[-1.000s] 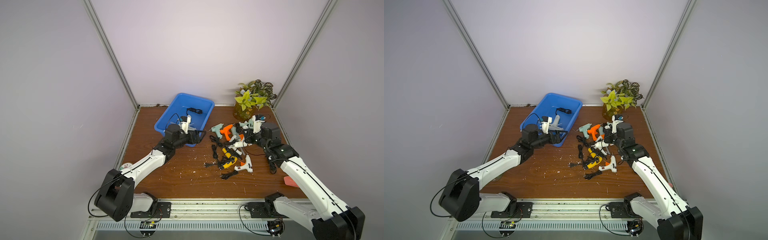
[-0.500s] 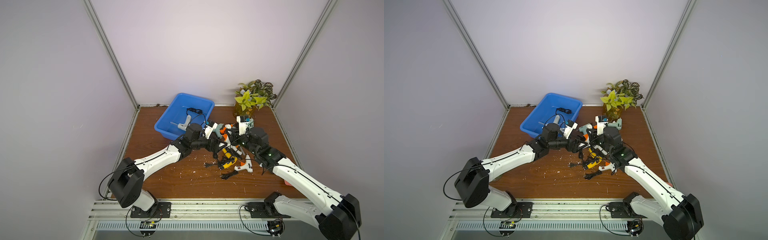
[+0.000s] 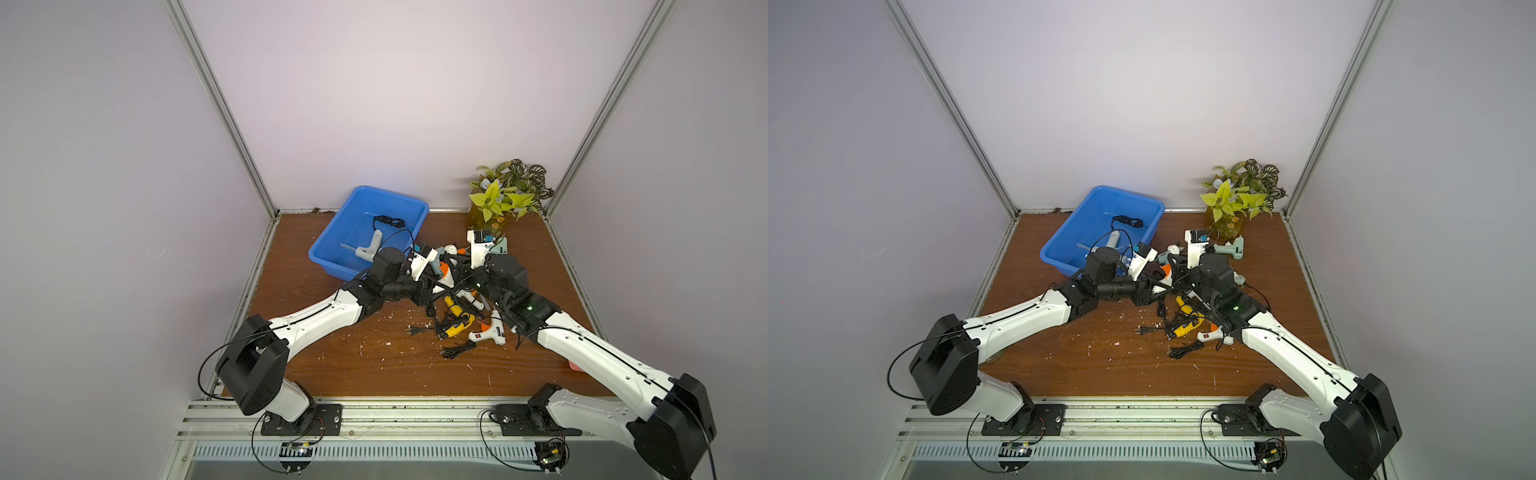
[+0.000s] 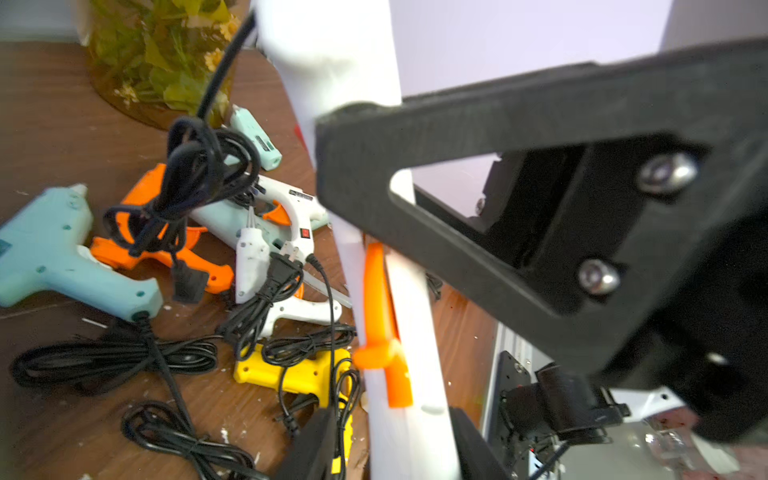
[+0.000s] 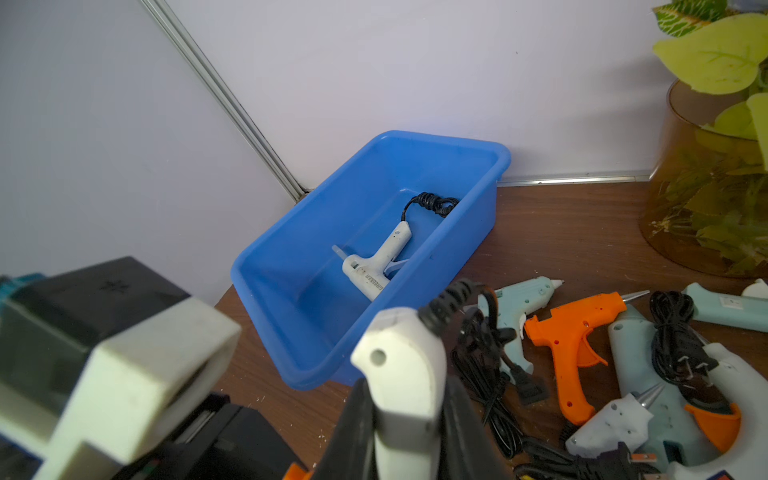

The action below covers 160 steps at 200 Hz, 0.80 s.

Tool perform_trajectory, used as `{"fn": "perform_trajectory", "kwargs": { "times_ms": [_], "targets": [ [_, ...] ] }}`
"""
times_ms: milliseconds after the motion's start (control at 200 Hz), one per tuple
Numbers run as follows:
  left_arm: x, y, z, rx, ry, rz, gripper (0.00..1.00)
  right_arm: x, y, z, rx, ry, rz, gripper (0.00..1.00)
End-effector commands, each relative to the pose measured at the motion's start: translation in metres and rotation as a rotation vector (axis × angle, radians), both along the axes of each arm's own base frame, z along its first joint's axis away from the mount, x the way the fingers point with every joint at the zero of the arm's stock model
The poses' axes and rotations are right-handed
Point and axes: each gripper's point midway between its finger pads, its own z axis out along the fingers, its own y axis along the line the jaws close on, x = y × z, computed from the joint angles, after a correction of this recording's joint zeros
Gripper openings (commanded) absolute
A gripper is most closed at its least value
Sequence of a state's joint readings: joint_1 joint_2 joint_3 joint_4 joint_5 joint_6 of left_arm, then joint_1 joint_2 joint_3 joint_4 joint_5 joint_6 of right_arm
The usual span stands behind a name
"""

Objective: Put the hot melt glue gun into the storage box
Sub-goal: Pick up the hot melt adhesive gun from the center of the board.

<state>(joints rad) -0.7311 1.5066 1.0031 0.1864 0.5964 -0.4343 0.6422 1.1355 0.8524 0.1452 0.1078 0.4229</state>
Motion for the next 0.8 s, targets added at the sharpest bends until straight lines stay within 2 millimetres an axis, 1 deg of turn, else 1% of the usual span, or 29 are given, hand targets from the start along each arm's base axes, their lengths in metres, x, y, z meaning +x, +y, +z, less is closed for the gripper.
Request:
{"fn": "perform_trajectory", "kwargs": {
  "times_ms": [0, 65, 115, 150, 210, 265, 295, 355, 370, 410, 450, 460, 475, 485, 565, 631, 796],
  "targets": [
    [0.001, 0.001, 0.013, -0.021, -0.047, 0.019, 0.37, 0.003, 0.000, 0.047, 0.072, -0.115, -0.023, 0.00],
    [0.002, 0.003, 0.019, -0.028, -0.058, 0.038, 0.30, 0.003, -0.004, 0.046, 0.067, -0.116, -0.035, 0.00],
    [0.004, 0.004, 0.024, -0.036, -0.068, 0.052, 0.22, 0.002, -0.006, 0.047, 0.064, -0.117, -0.044, 0.05],
    [0.004, 0.005, 0.027, -0.041, -0.074, 0.060, 0.17, 0.002, -0.008, 0.046, 0.059, -0.115, -0.051, 0.11],
    [0.007, 0.007, 0.035, -0.054, -0.086, 0.081, 0.07, 0.001, -0.012, 0.048, 0.054, -0.121, -0.062, 0.25],
    [0.009, 0.009, 0.042, -0.066, -0.099, 0.101, 0.01, -0.001, -0.015, 0.050, 0.043, -0.127, -0.069, 0.37],
    [0.011, 0.011, 0.047, -0.071, -0.108, 0.115, 0.00, -0.002, -0.017, 0.053, 0.041, -0.133, -0.074, 0.45],
    [0.014, 0.014, 0.055, -0.081, -0.124, 0.138, 0.00, -0.005, -0.020, 0.057, 0.031, -0.144, -0.079, 0.57],
    [0.015, 0.015, 0.058, -0.085, -0.129, 0.144, 0.00, -0.006, -0.021, 0.060, 0.031, -0.149, -0.079, 0.62],
    [0.018, 0.018, 0.064, -0.094, -0.138, 0.158, 0.00, -0.006, -0.026, 0.062, 0.023, -0.148, -0.100, 0.74],
    [0.022, 0.022, 0.070, -0.105, -0.147, 0.172, 0.00, -0.007, -0.032, 0.065, 0.012, -0.148, -0.122, 0.82],
    [0.023, 0.023, 0.071, -0.107, -0.148, 0.177, 0.00, -0.007, -0.034, 0.065, 0.010, -0.149, -0.129, 0.86],
    [0.026, 0.025, 0.073, -0.112, -0.150, 0.184, 0.00, -0.008, -0.036, 0.066, 0.006, -0.151, -0.135, 0.96],
    [0.027, 0.026, 0.075, -0.115, -0.149, 0.187, 0.00, -0.008, -0.037, 0.067, 0.005, -0.153, -0.141, 0.99],
    [0.036, 0.035, 0.087, -0.135, -0.154, 0.197, 0.00, -0.012, -0.051, 0.073, 0.001, -0.166, -0.189, 1.00],
    [0.048, 0.046, 0.098, -0.143, -0.173, 0.221, 0.00, -0.016, -0.061, 0.076, 0.006, -0.179, -0.226, 1.00],
    [0.075, 0.072, 0.135, -0.151, -0.259, 0.282, 0.00, -0.023, -0.077, 0.068, 0.005, -0.188, -0.281, 1.00]
  ]
}}
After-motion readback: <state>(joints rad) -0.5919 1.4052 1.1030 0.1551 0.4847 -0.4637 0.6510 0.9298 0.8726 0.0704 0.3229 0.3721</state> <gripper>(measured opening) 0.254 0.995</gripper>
